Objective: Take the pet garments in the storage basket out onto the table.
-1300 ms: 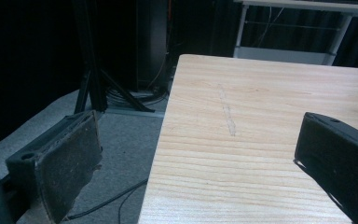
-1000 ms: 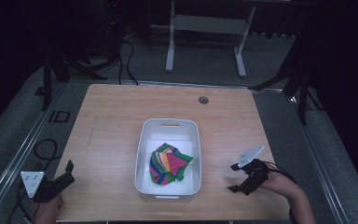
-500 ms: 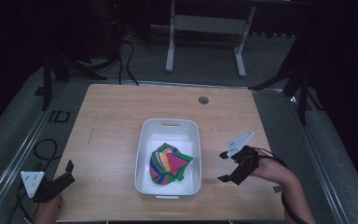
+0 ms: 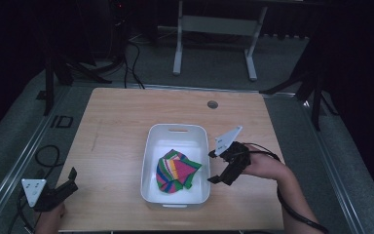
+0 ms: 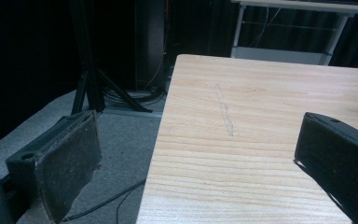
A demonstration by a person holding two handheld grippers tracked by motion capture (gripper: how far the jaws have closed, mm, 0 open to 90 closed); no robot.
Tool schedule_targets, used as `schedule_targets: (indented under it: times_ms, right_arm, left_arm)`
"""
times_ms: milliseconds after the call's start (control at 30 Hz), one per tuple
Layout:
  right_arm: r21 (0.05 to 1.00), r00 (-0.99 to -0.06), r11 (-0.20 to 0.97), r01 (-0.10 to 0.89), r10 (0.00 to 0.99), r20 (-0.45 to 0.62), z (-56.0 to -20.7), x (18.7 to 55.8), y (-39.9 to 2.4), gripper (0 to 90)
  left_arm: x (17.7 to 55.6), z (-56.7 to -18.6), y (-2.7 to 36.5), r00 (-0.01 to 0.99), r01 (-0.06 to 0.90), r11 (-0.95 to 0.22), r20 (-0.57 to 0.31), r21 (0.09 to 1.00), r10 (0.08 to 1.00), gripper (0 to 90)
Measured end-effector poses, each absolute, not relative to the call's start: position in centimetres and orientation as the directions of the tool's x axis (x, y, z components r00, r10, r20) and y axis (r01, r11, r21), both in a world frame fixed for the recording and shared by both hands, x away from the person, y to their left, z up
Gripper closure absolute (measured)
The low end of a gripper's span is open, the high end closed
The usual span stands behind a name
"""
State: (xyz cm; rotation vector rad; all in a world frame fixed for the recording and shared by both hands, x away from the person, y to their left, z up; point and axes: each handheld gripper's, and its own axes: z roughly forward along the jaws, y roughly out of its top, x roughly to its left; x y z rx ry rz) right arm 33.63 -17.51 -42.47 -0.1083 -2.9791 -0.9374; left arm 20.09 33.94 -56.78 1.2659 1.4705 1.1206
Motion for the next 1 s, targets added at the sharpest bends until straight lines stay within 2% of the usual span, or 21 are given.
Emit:
schedule_targets:
  times_ms: [533, 867, 1000]
  right_arm:
    - [0.516, -0.998, 0.856, 0.032, 0.002, 0.059, -44.7, 35.1, -9.8, 13.4]
    - [0.498, -0.997, 0.865, 0.058, 0.025, 0.073, -46.0, 36.5, -7.4, 14.1]
    - [0.461, -0.996, 0.884, 0.076, 0.046, 0.076, -47.0, 37.0, -6.1, 14.1]
  left_arm:
    - [20.1, -56.8, 34.0, -0.098, 0.209, 0.078, -0.058, 0.975, 0.994, 0.9]
    - [20.1, -56.8, 34.0, -0.095, 0.209, 0.079, -0.060, 0.975, 0.994, 1.0]
    - [20.1, -56.8, 34.0, -0.095, 0.209, 0.078, -0.059, 0.975, 0.994, 1.0]
